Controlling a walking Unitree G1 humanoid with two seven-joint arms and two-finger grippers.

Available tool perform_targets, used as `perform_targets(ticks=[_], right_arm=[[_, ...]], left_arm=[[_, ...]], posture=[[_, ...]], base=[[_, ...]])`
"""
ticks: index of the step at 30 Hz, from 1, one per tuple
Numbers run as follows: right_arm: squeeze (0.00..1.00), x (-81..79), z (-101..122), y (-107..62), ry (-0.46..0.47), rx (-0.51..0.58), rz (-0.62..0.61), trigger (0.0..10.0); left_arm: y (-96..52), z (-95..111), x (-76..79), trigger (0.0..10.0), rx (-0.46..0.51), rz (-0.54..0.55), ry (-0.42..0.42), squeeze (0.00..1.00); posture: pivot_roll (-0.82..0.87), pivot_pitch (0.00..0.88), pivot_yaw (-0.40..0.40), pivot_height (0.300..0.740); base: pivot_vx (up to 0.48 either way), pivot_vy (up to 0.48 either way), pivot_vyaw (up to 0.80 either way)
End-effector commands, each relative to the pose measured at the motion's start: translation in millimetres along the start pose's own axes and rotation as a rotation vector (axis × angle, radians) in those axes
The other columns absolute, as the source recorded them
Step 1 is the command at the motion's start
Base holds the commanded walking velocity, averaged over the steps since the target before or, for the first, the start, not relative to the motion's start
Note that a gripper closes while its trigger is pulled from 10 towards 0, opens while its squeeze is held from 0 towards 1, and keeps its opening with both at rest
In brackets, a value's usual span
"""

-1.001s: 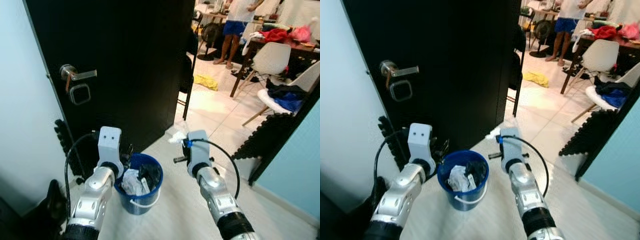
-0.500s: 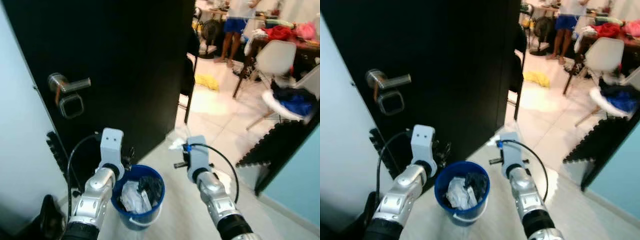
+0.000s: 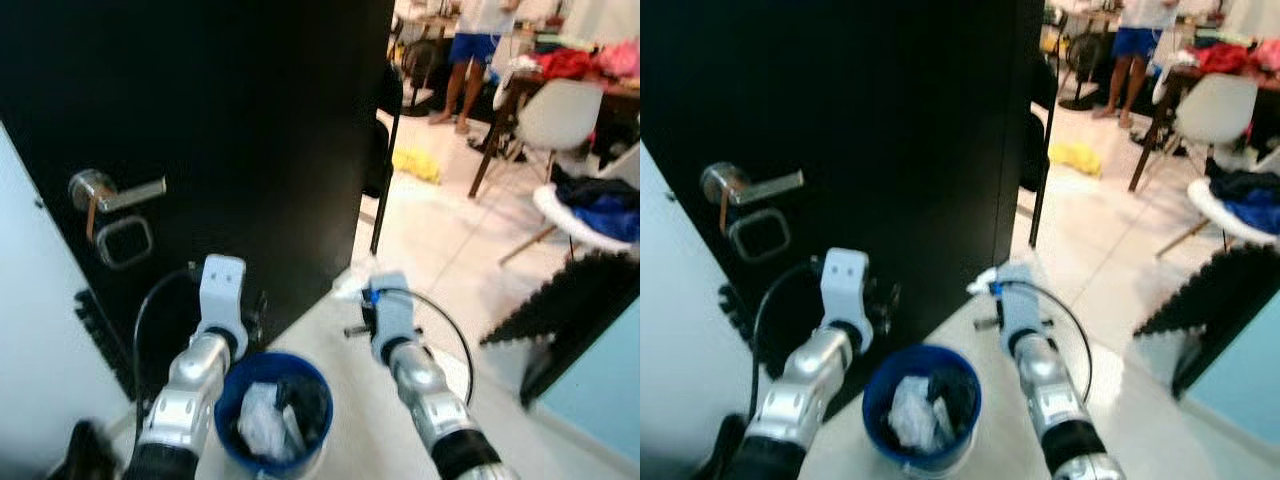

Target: Clean up the room

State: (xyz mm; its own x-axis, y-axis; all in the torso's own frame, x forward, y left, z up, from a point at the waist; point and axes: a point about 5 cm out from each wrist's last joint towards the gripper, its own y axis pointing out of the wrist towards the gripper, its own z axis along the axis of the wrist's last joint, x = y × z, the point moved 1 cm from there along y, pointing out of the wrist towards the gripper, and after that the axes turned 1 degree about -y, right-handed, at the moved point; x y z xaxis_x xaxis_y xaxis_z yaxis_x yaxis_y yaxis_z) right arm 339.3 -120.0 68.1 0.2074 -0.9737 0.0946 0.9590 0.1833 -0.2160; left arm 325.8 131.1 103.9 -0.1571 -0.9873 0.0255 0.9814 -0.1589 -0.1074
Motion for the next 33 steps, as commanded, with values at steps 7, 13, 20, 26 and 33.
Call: perform_targets(ticks=[7,13,20,26,33], right_arm=[[0.00,-6.6,-1.6,1.7,0.013,-0.006,0.016,10.0],[0.00,-6.8,-0.8,2.2,0.012,-0.005,0.019,10.0],[0.00,-7.7,-1.2,3.7,0.003,-0.012,0.035,10.0],[0.00,-16.3,-15.1,10.5,-0.124,-0.159,0.141,10.0],[0.00,-33.4,-44.6,6.0,-0.269,-0.342,0.265,10.0]], left_arm=[[-0.6,-4.8,-5.7,10.0,-0.017,0.016,0.004,0.00],[-0.2,-4.0,-6.1,10.0,-0.014,0.021,0.005,0.00],[0.0,-4.7,-7.8,10.0,-0.016,0.037,0.015,0.00],[-3.1,-6.6,-13.7,10.0,-0.040,-0.001,0.130,0.00],[-22.6,-18.8,-31.0,10.0,-0.117,-0.084,0.370,0.00]], posture=[[0.07,0.003,-0.054,0.740],[0.07,0.004,-0.056,0.740],[0.07,0.012,-0.059,0.740],[0.06,0.103,-0.088,0.740],[0.08,0.273,-0.146,0.740]], base=[[0.343,0.000,0.00],[0.203,0.000,0.00],[0.000,0.000,0.00],[0.000,0.000,0.00],[0.000,0.000,0.00]])
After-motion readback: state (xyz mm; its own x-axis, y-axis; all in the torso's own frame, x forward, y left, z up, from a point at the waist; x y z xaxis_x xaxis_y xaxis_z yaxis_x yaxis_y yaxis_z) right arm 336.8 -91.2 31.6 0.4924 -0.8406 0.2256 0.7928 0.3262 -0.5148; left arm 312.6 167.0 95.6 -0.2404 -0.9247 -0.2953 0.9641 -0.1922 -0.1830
